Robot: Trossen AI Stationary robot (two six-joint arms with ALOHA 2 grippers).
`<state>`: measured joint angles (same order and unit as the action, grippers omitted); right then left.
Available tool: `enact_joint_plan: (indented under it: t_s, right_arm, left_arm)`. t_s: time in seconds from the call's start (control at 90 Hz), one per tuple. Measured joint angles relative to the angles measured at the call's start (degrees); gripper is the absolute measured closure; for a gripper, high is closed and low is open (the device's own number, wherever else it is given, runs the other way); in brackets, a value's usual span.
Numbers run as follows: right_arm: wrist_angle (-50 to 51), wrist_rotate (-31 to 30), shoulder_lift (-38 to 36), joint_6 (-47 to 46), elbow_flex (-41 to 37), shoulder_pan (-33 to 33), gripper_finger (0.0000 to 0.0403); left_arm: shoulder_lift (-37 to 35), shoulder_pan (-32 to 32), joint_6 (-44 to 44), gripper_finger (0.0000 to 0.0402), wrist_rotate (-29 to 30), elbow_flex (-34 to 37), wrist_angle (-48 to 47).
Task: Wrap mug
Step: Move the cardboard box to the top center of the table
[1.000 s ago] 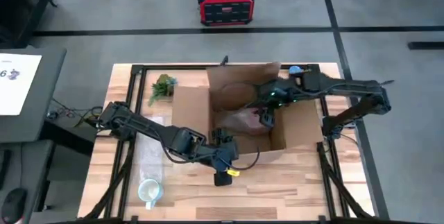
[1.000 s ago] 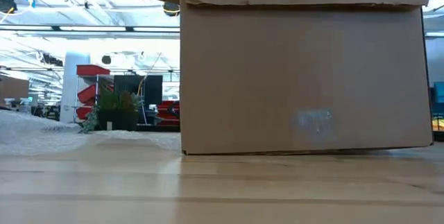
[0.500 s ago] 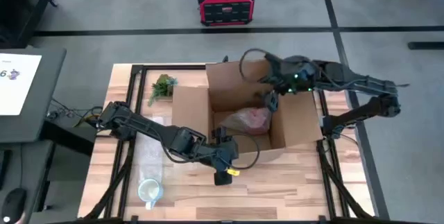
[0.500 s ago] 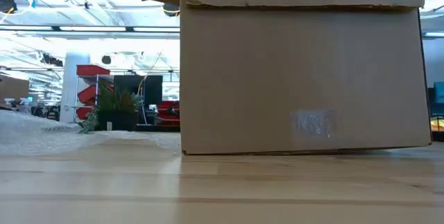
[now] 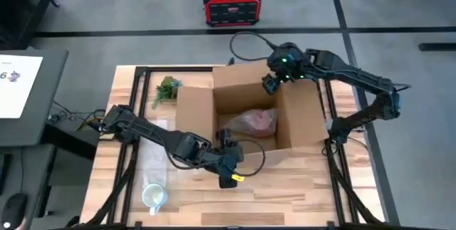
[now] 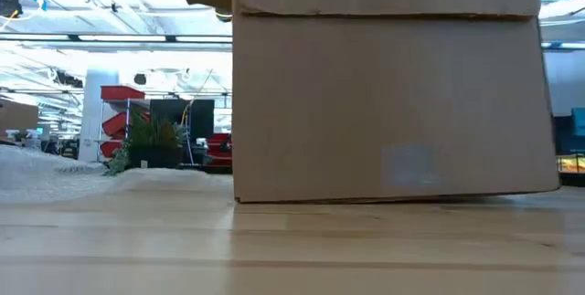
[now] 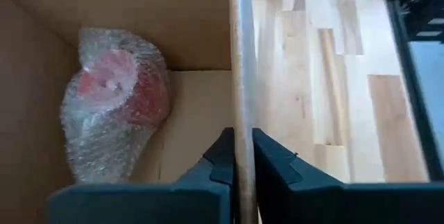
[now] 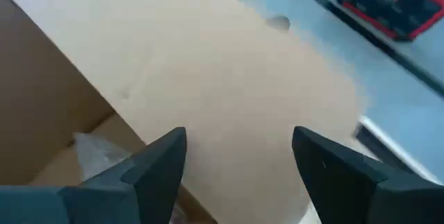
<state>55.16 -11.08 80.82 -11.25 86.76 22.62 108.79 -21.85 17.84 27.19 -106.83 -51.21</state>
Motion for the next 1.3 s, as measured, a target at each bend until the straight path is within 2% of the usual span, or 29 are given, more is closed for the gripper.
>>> enact_joint_plan:
  t_s: [0.122,0.233,0.478,0.622,0.778,0.922,1.033,1.2,1.3]
  right_arm:
    - [-1.32,-0.10,-0.25,2.06,0.22,0.19,0.0148]
    - [-0.38,0.56,-1.97,2.95,3.59,0.03,0.0148]
    - [7.00,0.90,-6.31,3.77,15.95,-3.79,0.0148]
    - [10.23,3.54,-9.49,0.61,19.47,-8.55,0.0148]
    - [13.63,3.72,-11.99,-3.74,19.47,-15.07,0.0148]
    - [16.91,3.58,-12.64,-8.03,19.45,-20.57,0.0148]
    - [16.96,-0.98,-12.64,-9.35,18.88,-24.90,0.0148]
    - [16.52,-11.69,-12.59,-9.39,17.05,-30.40,0.0148]
    - [16.31,-14.65,-12.07,-9.46,16.68,-31.97,0.0148]
  left_arm:
    - [0.00,1.30,-0.14,0.0373,3.01,0.05,-0.31]
    - [0.02,2.48,-2.50,0.0367,6.63,0.09,-0.12]
    - [0.12,6.77,-8.89,0.0350,7.56,0.19,1.74]
    - [0.35,10.32,-14.69,0.0335,7.83,0.28,4.71]
    - [0.37,13.41,-17.95,0.0313,6.91,0.33,5.51]
    - [0.11,16.79,-18.13,0.0285,-0.15,0.31,5.49]
    - [0.13,18.15,-16.93,0.0263,-3.27,0.00,5.17]
    - [0.16,18.37,-17.49,0.0247,-3.40,-4.25,5.49]
    - [0.13,18.39,-19.25,0.0247,-2.54,-7.47,5.49]
